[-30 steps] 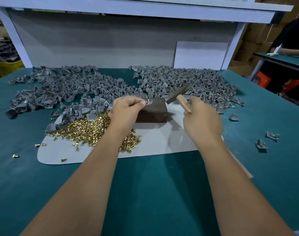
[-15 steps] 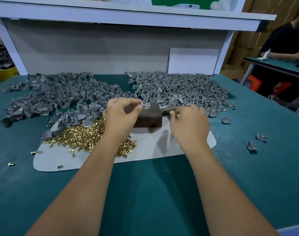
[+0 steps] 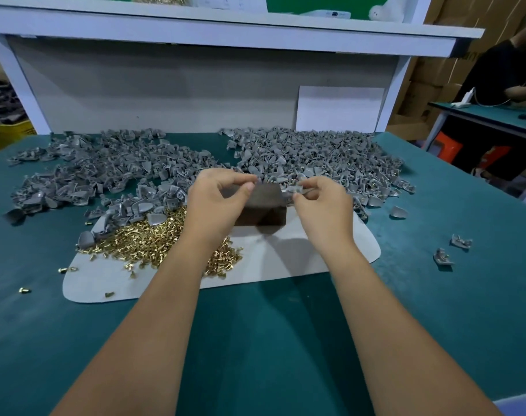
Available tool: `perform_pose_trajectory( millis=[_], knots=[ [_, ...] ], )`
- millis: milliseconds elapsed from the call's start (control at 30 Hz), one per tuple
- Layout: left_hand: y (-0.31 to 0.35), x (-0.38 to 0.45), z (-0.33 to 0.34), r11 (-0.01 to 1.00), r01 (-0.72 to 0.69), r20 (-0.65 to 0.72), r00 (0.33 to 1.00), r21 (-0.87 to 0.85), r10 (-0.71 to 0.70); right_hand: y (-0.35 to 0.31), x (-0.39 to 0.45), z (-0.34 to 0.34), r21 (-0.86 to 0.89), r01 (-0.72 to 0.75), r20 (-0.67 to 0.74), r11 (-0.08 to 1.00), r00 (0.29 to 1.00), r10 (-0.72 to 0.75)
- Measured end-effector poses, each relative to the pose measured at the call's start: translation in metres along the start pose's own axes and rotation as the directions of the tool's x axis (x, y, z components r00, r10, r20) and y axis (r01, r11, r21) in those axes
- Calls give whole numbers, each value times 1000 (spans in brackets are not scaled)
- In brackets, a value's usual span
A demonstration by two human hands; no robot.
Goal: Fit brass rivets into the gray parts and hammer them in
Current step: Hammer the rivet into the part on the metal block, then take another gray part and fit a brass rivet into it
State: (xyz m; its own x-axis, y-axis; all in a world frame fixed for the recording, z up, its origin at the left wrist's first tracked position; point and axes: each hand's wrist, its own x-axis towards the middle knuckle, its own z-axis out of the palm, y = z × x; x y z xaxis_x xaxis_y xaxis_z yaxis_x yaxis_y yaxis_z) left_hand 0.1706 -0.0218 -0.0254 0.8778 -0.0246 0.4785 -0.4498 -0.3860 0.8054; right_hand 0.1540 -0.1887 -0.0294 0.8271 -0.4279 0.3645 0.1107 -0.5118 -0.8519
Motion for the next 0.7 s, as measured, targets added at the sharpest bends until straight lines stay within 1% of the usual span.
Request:
perform_pose_trajectory(
  millis=[33, 67, 100, 133, 167, 200, 233, 267, 333, 400, 467, 500, 533, 600, 633, 667, 700],
  knots=[
    [-1, 1, -4, 1000, 22, -54, 998, -17, -23, 2, 6, -3, -4, -41, -63, 999, 997, 41],
    [-3, 2, -8, 998, 52, -111, 992, -35, -56, 4, 12, -5, 89, -102, -99, 991, 989, 111],
    [-6, 4, -11, 994, 91, -163, 982, -60, -100, 4, 16, -7, 227, -171, -98, 959, 975, 197],
    [-9, 6, -14, 986, 136, -203, 967, -95, -153, 8, 19, -8, 309, -227, -81, 924, 961, 263],
    [-11, 7, -17, 974, 179, -230, 951, -136, -207, 10, 20, -9, 273, -249, -74, 929, 958, 278],
    [-14, 8, -19, 962, 211, -247, 936, -173, -249, 13, 20, -9, 123, -228, -79, 966, 968, 239],
    [-16, 9, -20, 952, 230, -260, 925, -201, -278, 16, 19, -7, -39, -180, -85, 983, 981, 177],
    [-18, 11, -22, 947, 240, -271, 917, -215, -294, 17, 17, -5, -150, -107, -97, 983, 991, 93],
    [-21, 12, -23, 945, 245, -298, 905, -218, -304, 13, 10, 1, -256, 29, -89, 966, 995, -53],
    [-25, 12, -28, 944, 257, -343, 884, -208, -317, 5, -1, 7, -333, 182, -41, 925, 978, -207],
    [-31, 12, -34, 936, 287, -414, 841, -205, -349, -4, -16, 13, -354, 354, 27, 866, 929, -369],
    [-35, 13, -39, 931, 318, -467, 805, -182, -366, -9, -24, 16, -333, 421, 56, 844, 902, -427],
    [-38, 14, -44, 924, 352, -524, 764, -148, -375, -14, -31, 20, -291, 458, 80, 840, 886, -456],
    [-40, 16, -53, 908, 411, -604, 704, -84, -375, -26, -41, 28, -180, 439, 146, 880, 897, -418],
    [-41, 16, -56, 896, 442, -609, 702, -33, -369, -31, -46, 33, -125, 413, 204, 902, 900, -384],
    [-41, 17, -57, 884, 465, -587, 726, 36, -358, -36, -50, 38, -94, 393, 275, 915, 893, -356],
    [-42, 17, -57, 872, 475, -543, 765, 114, -346, -40, -52, 44, -85, 389, 353, 917, 873, -337]
  ],
)
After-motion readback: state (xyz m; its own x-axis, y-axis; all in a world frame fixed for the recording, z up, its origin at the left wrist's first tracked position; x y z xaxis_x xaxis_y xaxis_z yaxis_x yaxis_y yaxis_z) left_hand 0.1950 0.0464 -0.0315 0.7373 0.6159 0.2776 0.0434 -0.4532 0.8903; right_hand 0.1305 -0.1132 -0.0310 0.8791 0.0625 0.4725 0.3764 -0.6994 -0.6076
